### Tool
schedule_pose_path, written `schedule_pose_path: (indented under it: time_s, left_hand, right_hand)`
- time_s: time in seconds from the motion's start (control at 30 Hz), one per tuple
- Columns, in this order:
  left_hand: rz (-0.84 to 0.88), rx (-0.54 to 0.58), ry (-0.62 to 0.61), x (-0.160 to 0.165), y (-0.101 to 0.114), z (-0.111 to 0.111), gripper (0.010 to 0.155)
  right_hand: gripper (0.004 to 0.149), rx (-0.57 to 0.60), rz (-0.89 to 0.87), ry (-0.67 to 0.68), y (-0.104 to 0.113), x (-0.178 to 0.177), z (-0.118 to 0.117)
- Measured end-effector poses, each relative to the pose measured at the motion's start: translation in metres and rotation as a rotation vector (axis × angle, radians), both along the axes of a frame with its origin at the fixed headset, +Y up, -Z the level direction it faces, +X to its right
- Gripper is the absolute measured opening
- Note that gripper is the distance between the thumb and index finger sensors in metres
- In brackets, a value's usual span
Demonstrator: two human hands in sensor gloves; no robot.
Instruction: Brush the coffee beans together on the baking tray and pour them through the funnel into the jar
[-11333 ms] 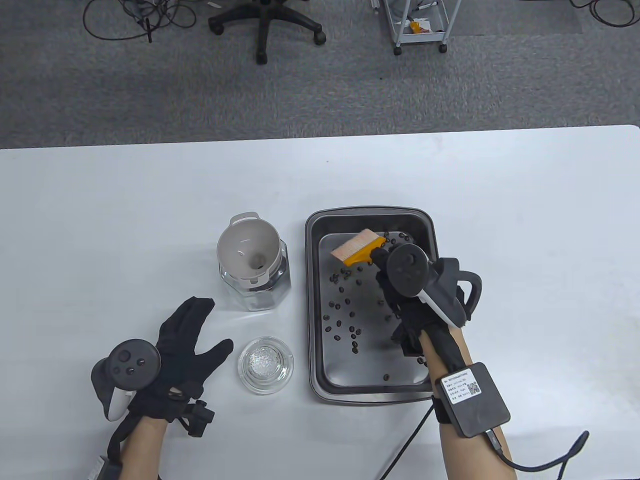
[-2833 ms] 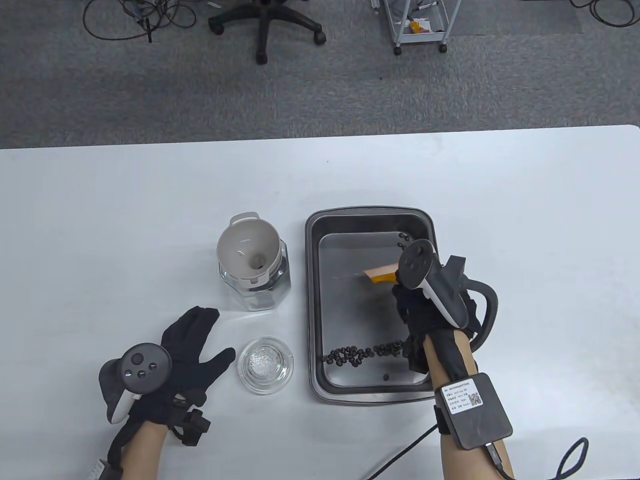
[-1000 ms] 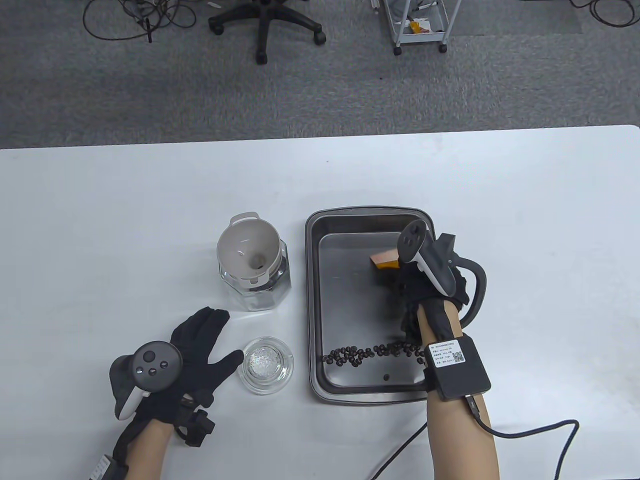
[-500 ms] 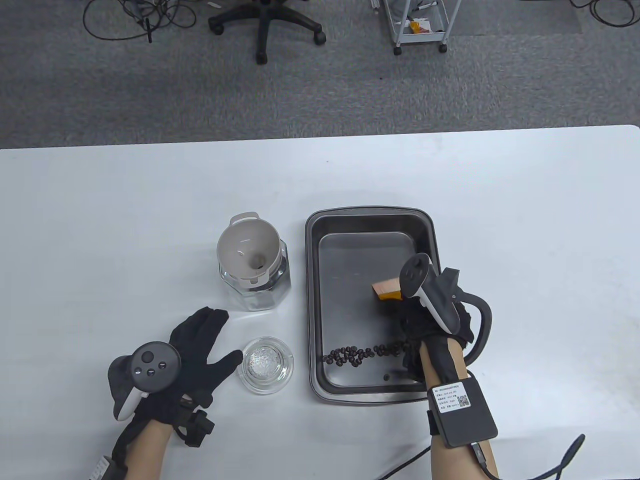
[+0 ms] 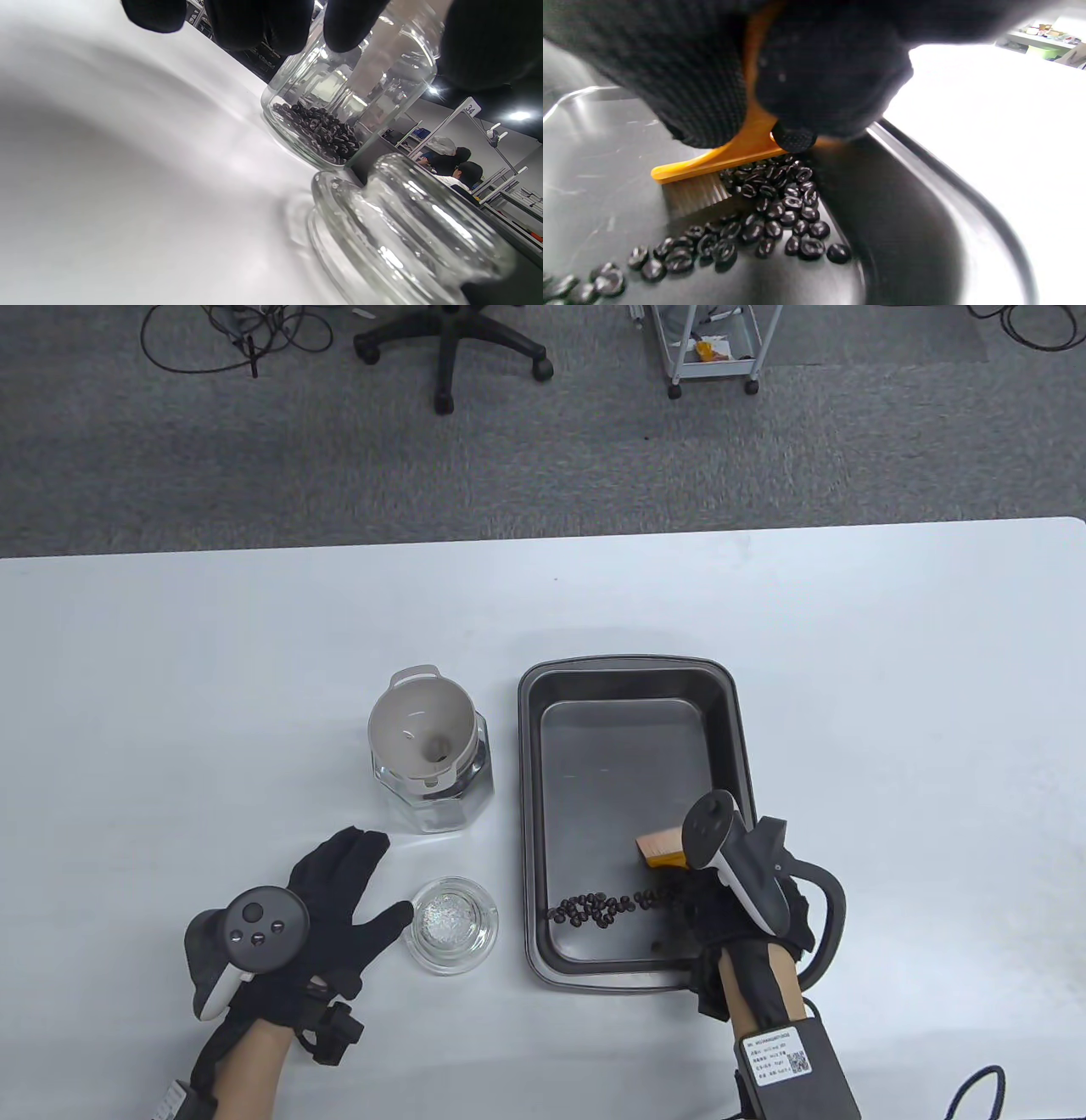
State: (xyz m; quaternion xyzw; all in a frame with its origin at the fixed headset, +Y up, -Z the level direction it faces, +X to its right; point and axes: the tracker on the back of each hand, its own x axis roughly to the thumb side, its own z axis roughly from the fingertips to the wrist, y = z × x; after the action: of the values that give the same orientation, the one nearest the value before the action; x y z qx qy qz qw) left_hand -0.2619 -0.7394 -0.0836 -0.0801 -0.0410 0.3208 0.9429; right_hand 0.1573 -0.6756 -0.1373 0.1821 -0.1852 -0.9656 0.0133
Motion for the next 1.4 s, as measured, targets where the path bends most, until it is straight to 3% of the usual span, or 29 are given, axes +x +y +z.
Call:
schedule_pose_path:
  time_s: [0.67, 1.13, 1.4]
  left_hand:
    - [-0.019, -0.015, 0.001, 0.001, -0.002, 0.001, 0.083]
    - [-0.032, -0.025, -0.003, 0.002, -0.002, 0.001, 0.083]
    - [-0.024, -0.026, -0.003, 0.001, -0.002, 0.001, 0.082]
  right_hand:
    - [0.037, -0.046, -0.010, 0.010, 0.000, 0.001, 0.031]
    - [0.042, 0.000, 0.005, 0.027, 0.021, -0.001, 0.021]
    - [0.041, -0.063, 0.058, 0.028, 0.011, -0.010, 0.017]
